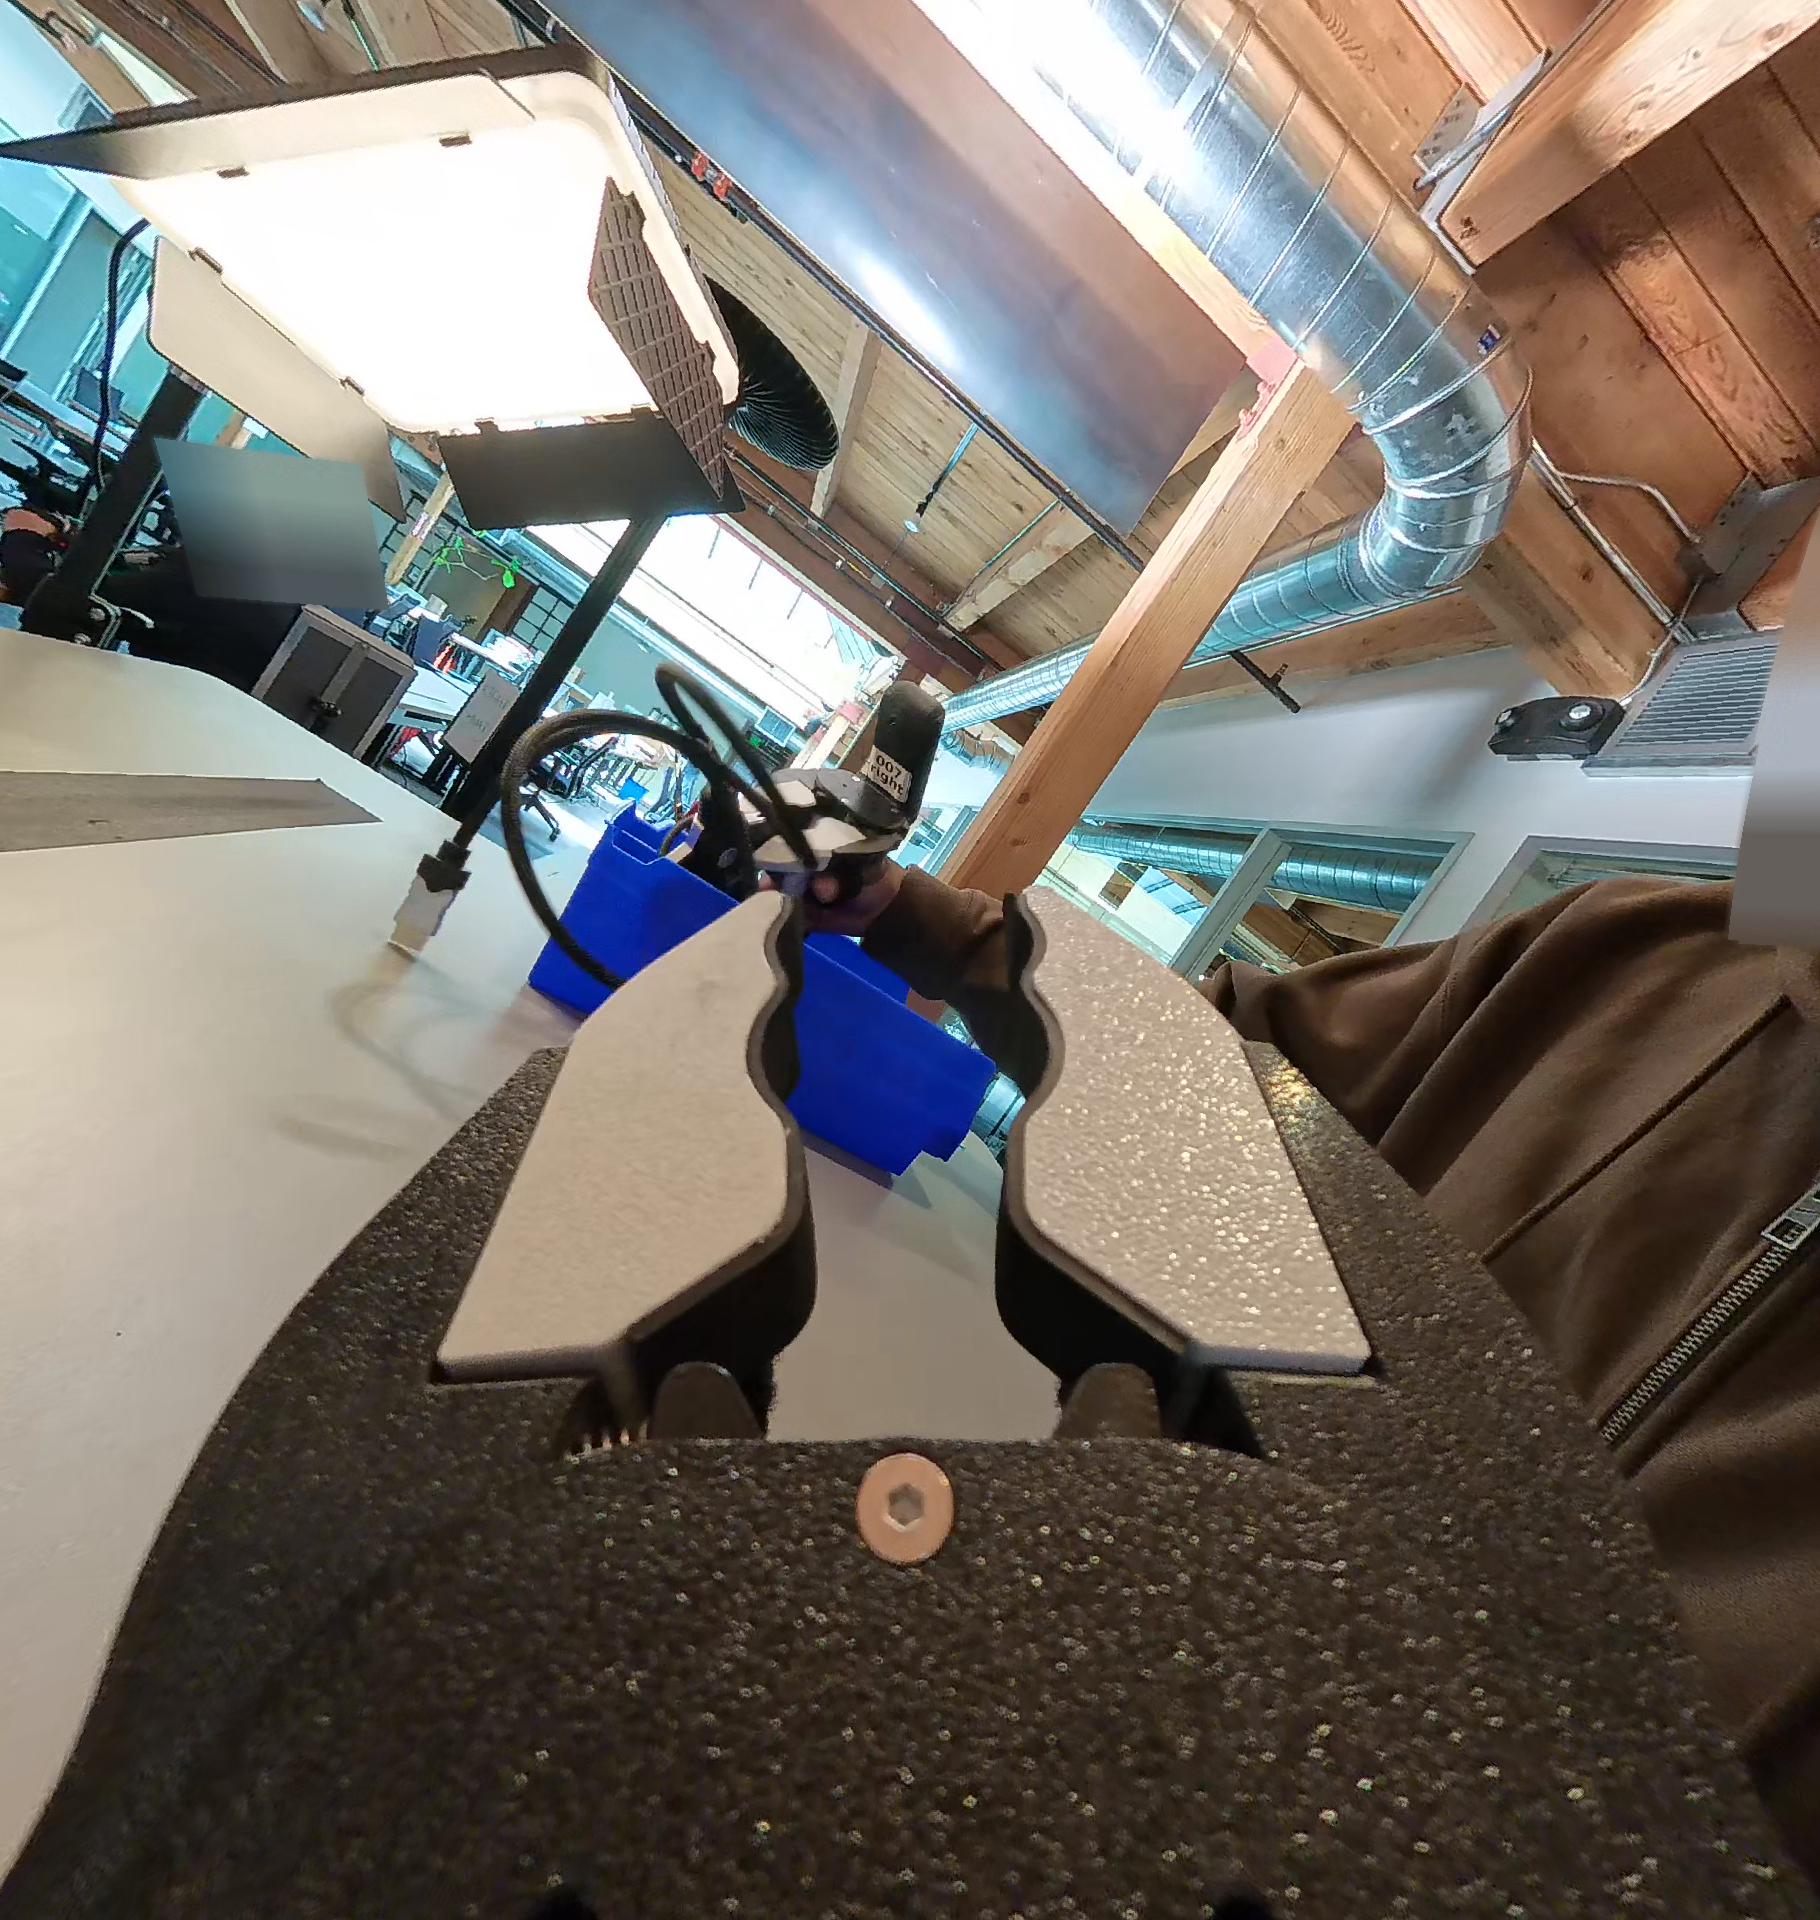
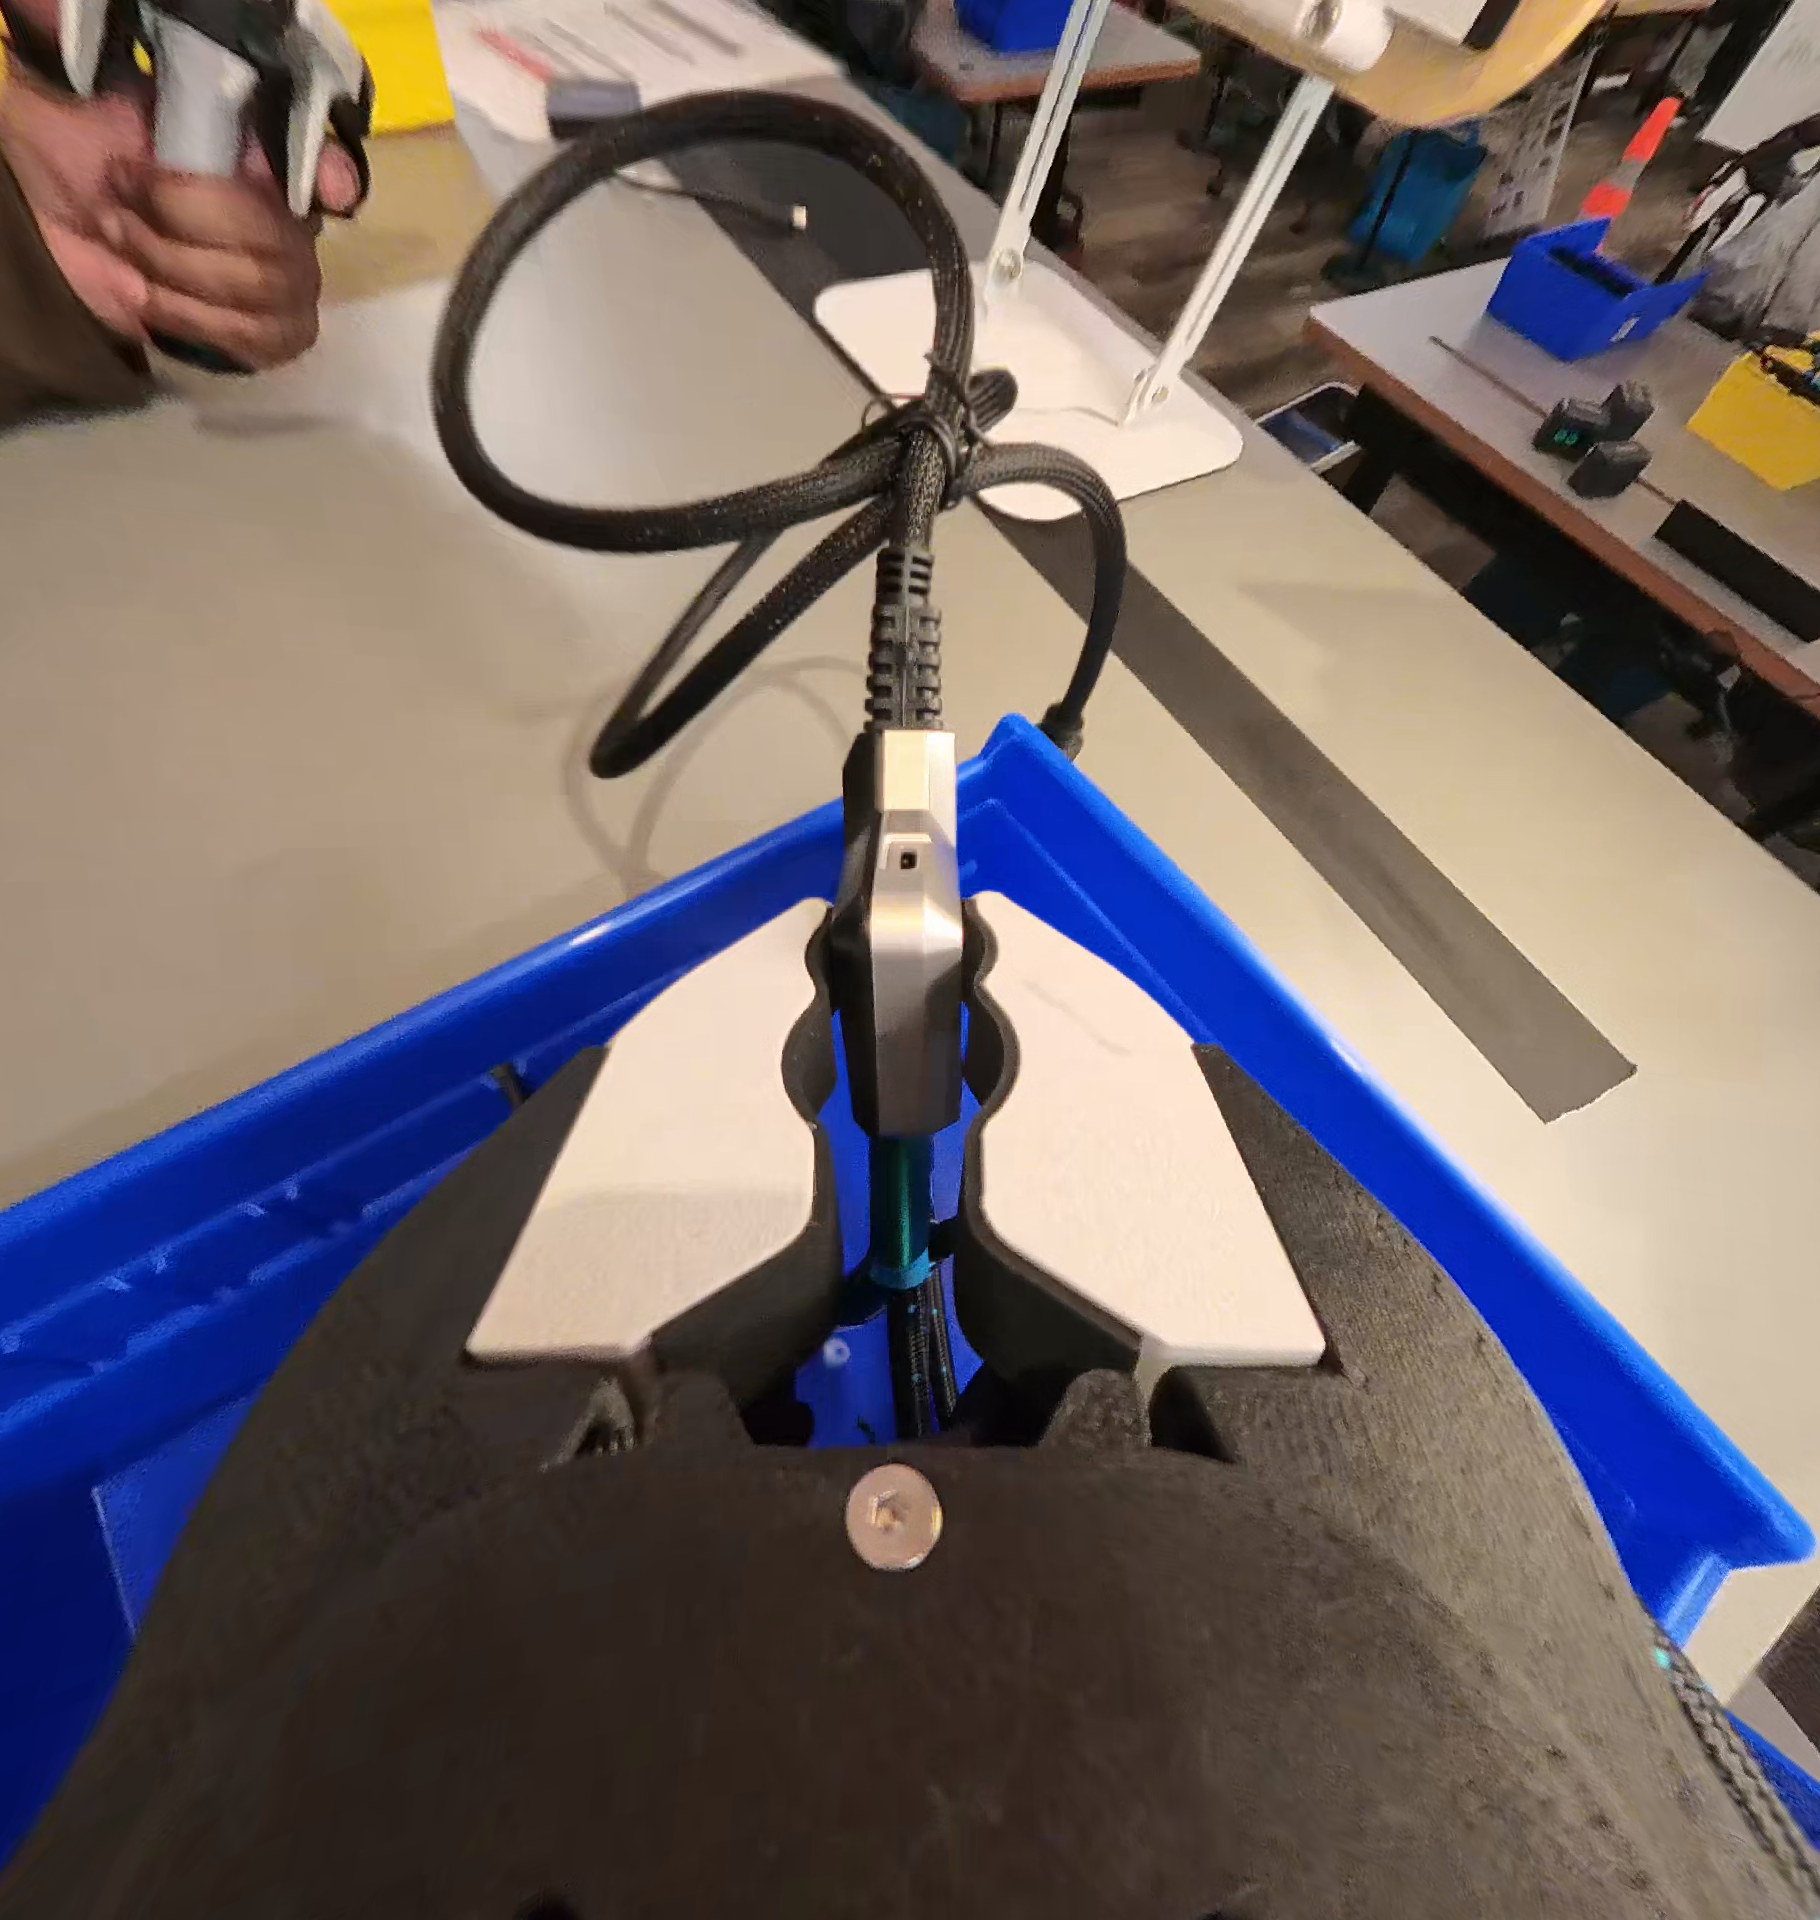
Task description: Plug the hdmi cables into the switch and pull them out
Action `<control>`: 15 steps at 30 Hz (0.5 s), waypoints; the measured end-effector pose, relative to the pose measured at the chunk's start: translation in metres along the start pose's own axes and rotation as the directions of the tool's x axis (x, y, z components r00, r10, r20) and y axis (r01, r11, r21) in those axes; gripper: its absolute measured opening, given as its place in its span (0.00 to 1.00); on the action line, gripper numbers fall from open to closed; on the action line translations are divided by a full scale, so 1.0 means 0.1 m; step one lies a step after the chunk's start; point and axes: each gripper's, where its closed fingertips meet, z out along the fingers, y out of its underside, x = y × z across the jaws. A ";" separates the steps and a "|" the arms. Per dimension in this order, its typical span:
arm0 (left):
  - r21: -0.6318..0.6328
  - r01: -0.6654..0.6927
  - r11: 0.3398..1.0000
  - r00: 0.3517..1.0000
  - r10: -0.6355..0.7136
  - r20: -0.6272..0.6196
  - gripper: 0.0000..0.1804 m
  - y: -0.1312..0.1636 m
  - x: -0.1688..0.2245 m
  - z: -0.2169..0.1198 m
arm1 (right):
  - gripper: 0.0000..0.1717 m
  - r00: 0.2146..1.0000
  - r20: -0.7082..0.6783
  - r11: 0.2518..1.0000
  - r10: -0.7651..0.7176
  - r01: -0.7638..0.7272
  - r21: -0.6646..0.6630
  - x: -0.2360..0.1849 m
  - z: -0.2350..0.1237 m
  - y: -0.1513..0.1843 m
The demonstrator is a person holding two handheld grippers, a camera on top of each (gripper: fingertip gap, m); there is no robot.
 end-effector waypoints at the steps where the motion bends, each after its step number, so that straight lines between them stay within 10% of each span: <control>1: 0.001 0.001 1.000 1.000 -0.001 -0.001 0.21 0.00 0.00 0.00 | 0.12 1.000 -0.001 1.000 -0.007 0.007 -0.020 -0.01 0.02 0.03; 15: -0.023 -0.005 1.000 0.997 0.007 0.082 0.21 0.01 -0.12 -0.05 | 0.27 0.994 0.029 0.992 0.104 -0.102 -0.077 -0.19 -0.20 -0.27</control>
